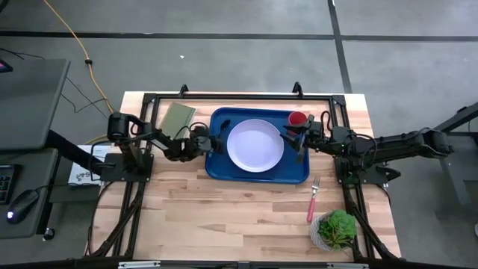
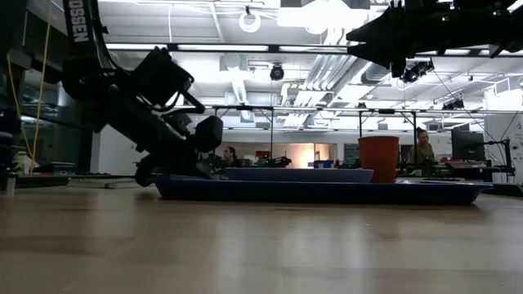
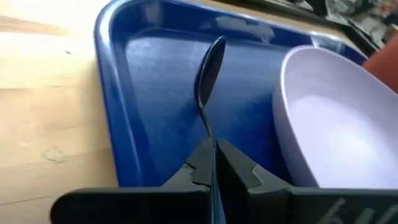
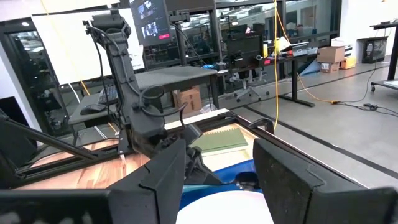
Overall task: Pick and place plate/cup/fork/spoon on tray
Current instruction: Put the blue spoon on the blue serving tray to the left of the white plate, then put the pink fork on the blue serving tray to the left of the white plate
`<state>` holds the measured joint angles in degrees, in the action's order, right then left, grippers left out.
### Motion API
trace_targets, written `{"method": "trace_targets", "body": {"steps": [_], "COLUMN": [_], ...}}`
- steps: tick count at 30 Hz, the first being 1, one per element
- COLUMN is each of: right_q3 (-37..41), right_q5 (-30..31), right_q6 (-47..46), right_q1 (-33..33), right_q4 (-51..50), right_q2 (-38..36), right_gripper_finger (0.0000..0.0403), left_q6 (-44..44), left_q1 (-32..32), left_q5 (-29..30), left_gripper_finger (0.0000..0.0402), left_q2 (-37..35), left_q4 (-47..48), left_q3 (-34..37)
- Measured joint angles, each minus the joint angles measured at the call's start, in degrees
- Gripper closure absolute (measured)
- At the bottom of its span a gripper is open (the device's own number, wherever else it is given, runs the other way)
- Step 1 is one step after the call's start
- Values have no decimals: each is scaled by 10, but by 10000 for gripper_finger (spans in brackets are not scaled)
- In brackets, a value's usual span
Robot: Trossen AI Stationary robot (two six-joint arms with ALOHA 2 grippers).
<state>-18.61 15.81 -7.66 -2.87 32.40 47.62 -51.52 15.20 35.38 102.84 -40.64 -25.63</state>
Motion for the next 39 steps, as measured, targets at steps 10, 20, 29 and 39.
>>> {"method": "trace_targets", "body": {"steps": [10,20,29,39], "right_q3": [0,0,0,0], "right_q5": [-3,-2,-2,-2], "right_q6": [0,0,0,0], "right_q1": [0,0,0,0], "right_q4": [0,0,0,0], "right_q2": [0,0,0,0], "right_gripper_finger": [222,222,222,222], "left_q6": [-8,-8,3,114], "left_q1": [0,-3,-7,-10], "left_q5": [15,15,16,-13], "left_gripper_finger": [401,384,360,340], "left_q2": [3,3,3,-79], "left_q4": [1,3,3,13], "left_q3": [0,0,1,4]}}
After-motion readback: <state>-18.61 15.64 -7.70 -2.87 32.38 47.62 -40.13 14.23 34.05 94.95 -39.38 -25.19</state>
